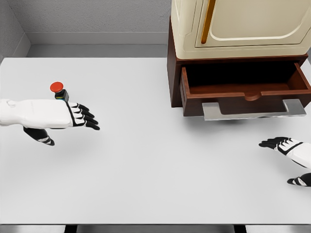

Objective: Put the switch into the drawer with left arm, and close the drawer with right arm

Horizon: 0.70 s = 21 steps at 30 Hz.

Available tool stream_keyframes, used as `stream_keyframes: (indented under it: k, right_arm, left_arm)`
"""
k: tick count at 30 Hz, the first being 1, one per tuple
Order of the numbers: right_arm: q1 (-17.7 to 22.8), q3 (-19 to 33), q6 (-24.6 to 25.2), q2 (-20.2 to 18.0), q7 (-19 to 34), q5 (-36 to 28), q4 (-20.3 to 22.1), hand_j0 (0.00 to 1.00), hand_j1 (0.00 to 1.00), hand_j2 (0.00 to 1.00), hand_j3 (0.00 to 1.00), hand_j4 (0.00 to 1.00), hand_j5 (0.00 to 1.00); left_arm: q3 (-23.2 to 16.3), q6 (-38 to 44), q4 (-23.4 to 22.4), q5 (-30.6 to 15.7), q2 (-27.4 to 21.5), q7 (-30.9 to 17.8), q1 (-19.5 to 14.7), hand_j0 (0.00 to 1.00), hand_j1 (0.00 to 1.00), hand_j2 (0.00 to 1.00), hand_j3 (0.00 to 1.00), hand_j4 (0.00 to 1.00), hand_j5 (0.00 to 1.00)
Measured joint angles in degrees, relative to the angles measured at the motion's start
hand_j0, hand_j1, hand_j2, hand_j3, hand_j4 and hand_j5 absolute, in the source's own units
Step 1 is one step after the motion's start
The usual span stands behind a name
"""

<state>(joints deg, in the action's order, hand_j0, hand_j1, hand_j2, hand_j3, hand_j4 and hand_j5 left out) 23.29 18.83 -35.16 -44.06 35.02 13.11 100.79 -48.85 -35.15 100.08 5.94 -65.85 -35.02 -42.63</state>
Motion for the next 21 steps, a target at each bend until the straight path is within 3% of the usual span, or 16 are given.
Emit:
stream_keyframes:
  k: [4,6,8,12,16,21]
  right_arm:
    - [-0.3,0.0,0.0,0.0,0.0,0.0,0.0,1.0,1.0,1.0,1.0,1.0,1.0]
    - [-0.2,0.0,0.0,0.0,0.0,0.0,0.0,1.0,1.0,1.0,1.0,1.0,1.0]
    - [0.0,0.5,0.0,0.0,0.0,0.0,0.0,1.0,1.0,1.0,1.0,1.0,1.0]
    - [0.9,3.1,0.0,0.2,0.0,-0.3,0.0,1.0,1.0,1.0,1.0,1.0,1.0]
    - [2.1,4.2,0.0,0.4,0.0,-0.4,-0.1,1.0,1.0,1.0,1.0,1.0,1.0]
    - [3.8,8.1,0.0,0.4,0.0,-1.1,-0.2,1.0,1.0,1.0,1.0,1.0,1.0]
  left_arm:
    - [0.0,0.0,-0.5,0.0,0.0,0.0,-0.7,1.0,1.0,1.0,1.0,1.0,1.0]
    - [0.0,0.0,-2.3,-0.1,0.6,0.0,-3.7,1.0,1.0,1.0,1.0,1.0,1.0]
    - [0.0,0.1,-7.2,-0.2,2.5,0.0,-7.4,1.0,1.0,1.0,1.0,1.0,1.0]
    - [0.0,0.0,-19.5,0.1,8.5,0.0,-9.0,1.0,1.0,1.0,1.0,1.0,1.0]
    - [-0.1,0.0,-29.6,1.1,11.1,0.0,-10.3,1.0,1.0,1.0,1.0,1.0,1.0]
    - [0.0,0.0,-34.1,6.9,13.1,0.0,-10.9,1.0,1.0,1.0,1.0,1.0,1.0]
